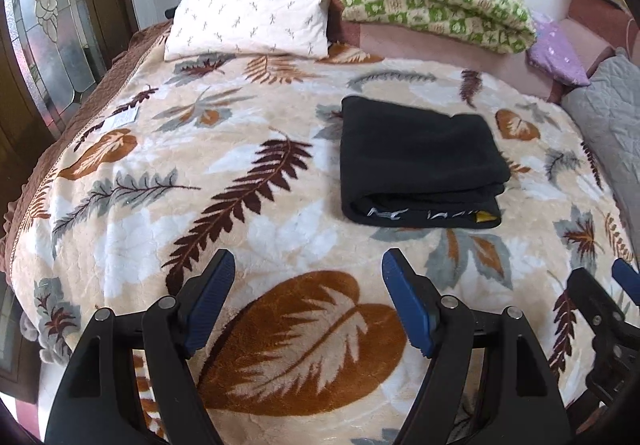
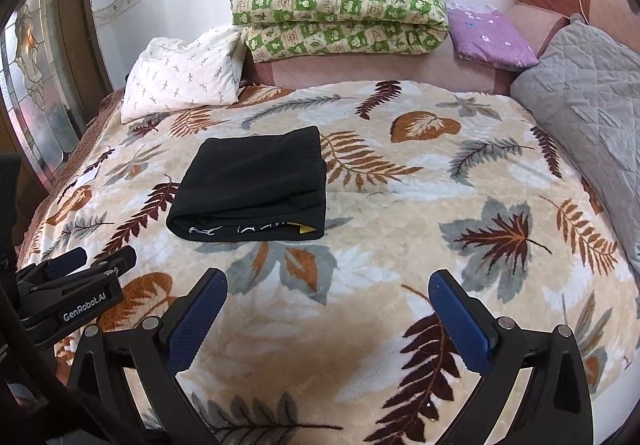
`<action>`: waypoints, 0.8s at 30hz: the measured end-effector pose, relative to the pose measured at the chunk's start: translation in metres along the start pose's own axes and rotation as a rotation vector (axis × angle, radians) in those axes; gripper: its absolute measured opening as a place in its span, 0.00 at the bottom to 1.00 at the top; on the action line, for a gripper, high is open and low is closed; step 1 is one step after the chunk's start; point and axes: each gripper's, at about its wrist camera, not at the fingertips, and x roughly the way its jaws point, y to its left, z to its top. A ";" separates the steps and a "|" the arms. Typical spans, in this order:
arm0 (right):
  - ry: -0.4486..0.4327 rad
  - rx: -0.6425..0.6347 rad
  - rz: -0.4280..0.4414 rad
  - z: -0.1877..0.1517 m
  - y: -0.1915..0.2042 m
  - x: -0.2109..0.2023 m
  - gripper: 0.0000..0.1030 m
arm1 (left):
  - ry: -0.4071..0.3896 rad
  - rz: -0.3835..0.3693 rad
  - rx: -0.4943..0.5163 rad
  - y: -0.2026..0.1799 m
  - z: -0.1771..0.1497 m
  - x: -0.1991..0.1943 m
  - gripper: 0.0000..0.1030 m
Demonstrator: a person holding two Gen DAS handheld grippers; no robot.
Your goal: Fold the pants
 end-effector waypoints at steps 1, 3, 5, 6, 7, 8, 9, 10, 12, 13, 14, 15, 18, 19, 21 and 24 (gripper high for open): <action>-0.001 -0.001 0.000 0.000 0.000 0.000 0.98 | -0.012 -0.009 -0.004 0.000 0.000 -0.003 0.74; -0.002 0.002 0.000 0.000 -0.001 0.000 0.98 | -0.034 -0.023 -0.007 0.000 0.000 -0.009 0.74; -0.002 0.006 -0.004 -0.001 -0.002 0.000 0.98 | -0.042 -0.023 0.000 -0.001 0.000 -0.011 0.74; -0.002 0.010 -0.003 -0.001 -0.003 0.000 0.98 | -0.047 -0.025 0.010 -0.002 0.000 -0.012 0.74; -0.004 0.014 -0.004 -0.001 -0.003 0.000 0.98 | -0.050 -0.020 0.014 -0.003 0.000 -0.012 0.75; -0.002 0.016 -0.005 -0.001 -0.004 -0.001 0.98 | -0.051 -0.020 0.020 -0.004 -0.001 -0.013 0.75; -0.003 0.017 -0.003 -0.001 -0.004 -0.001 0.98 | -0.052 -0.021 0.022 -0.004 -0.001 -0.013 0.75; -0.002 0.015 -0.004 -0.002 -0.003 -0.001 0.98 | -0.051 -0.018 0.024 -0.005 -0.002 -0.013 0.75; -0.003 0.010 -0.006 -0.001 -0.003 -0.001 0.98 | -0.046 -0.021 0.030 -0.006 -0.003 -0.012 0.75; -0.001 0.005 -0.009 -0.001 -0.003 -0.001 0.98 | -0.044 -0.019 0.031 -0.008 -0.004 -0.013 0.75; -0.001 0.003 -0.008 -0.001 -0.002 -0.001 0.99 | -0.044 -0.022 0.035 -0.008 -0.004 -0.013 0.76; -0.001 0.003 -0.008 -0.002 -0.002 -0.002 0.98 | -0.045 -0.021 0.037 -0.009 -0.005 -0.013 0.76; -0.001 0.003 -0.008 -0.002 -0.001 -0.002 0.99 | -0.043 -0.020 0.045 -0.013 -0.006 -0.013 0.77; -0.002 0.001 -0.011 -0.002 -0.001 -0.002 0.98 | -0.043 -0.022 0.046 -0.014 -0.006 -0.013 0.77; -0.002 0.000 -0.013 -0.002 0.000 -0.002 0.99 | -0.042 -0.017 0.053 -0.016 -0.007 -0.013 0.77; 0.000 0.004 -0.015 -0.002 0.000 -0.002 0.98 | -0.035 -0.024 0.057 -0.020 -0.008 -0.011 0.77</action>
